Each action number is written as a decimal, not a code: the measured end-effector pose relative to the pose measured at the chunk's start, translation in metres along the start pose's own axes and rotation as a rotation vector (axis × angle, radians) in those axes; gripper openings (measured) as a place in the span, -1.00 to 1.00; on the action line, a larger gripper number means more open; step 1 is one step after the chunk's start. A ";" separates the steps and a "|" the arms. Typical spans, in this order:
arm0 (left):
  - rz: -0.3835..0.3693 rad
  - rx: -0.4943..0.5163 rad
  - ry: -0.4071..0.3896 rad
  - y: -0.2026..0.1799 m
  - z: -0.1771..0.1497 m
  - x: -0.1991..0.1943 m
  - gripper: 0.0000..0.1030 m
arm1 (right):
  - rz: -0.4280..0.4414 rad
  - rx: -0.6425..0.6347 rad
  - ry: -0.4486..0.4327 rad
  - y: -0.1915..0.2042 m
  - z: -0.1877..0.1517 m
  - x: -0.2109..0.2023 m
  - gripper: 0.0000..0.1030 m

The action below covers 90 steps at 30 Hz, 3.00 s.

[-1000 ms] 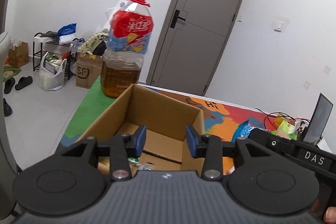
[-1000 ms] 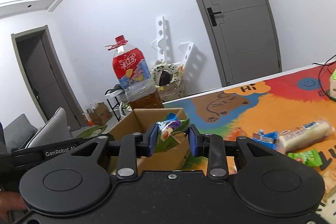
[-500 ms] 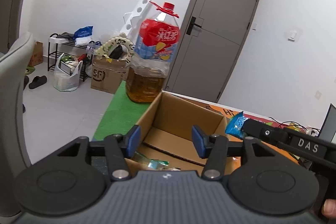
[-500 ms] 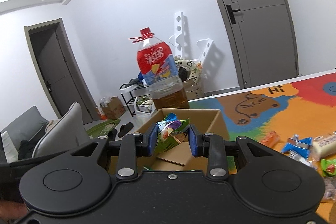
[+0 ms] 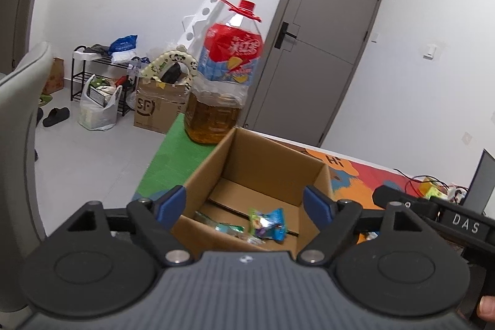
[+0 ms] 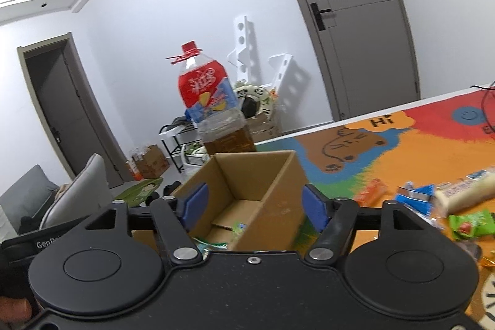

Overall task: Organize snacks
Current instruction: 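Open both tools over the box and move back to the pile, then grasp the red bar with the left tool while the right tool grasps the cracker pack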

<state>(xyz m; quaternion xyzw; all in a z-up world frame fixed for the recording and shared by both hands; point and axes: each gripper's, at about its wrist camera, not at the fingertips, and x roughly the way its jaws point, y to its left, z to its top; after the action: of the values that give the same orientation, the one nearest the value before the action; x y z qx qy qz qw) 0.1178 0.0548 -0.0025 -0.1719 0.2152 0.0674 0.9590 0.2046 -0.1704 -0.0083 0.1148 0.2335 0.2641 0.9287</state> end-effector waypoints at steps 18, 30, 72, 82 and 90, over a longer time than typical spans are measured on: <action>-0.091 0.089 0.041 -0.061 -0.024 -0.006 0.74 | -0.106 0.001 0.018 -0.051 -0.016 -0.045 0.73; -0.166 0.138 0.047 -0.102 -0.040 -0.004 0.74 | -0.183 0.054 -0.025 -0.091 -0.023 -0.075 0.73; -0.139 0.240 0.234 -0.156 -0.086 0.111 0.13 | -0.398 0.247 0.062 -0.207 -0.053 -0.030 0.35; -0.110 0.238 0.263 -0.149 -0.093 0.128 0.04 | -0.439 0.172 0.092 -0.199 -0.051 -0.020 0.14; -0.126 0.259 0.296 -0.149 -0.103 0.123 -0.32 | -0.468 0.119 0.112 -0.192 -0.056 -0.025 -0.16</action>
<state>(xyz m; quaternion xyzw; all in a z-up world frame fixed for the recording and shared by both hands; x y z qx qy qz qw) 0.2180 -0.1141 -0.0988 -0.0682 0.3496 -0.0469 0.9332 0.2414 -0.3390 -0.1120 0.0971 0.3200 0.0336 0.9418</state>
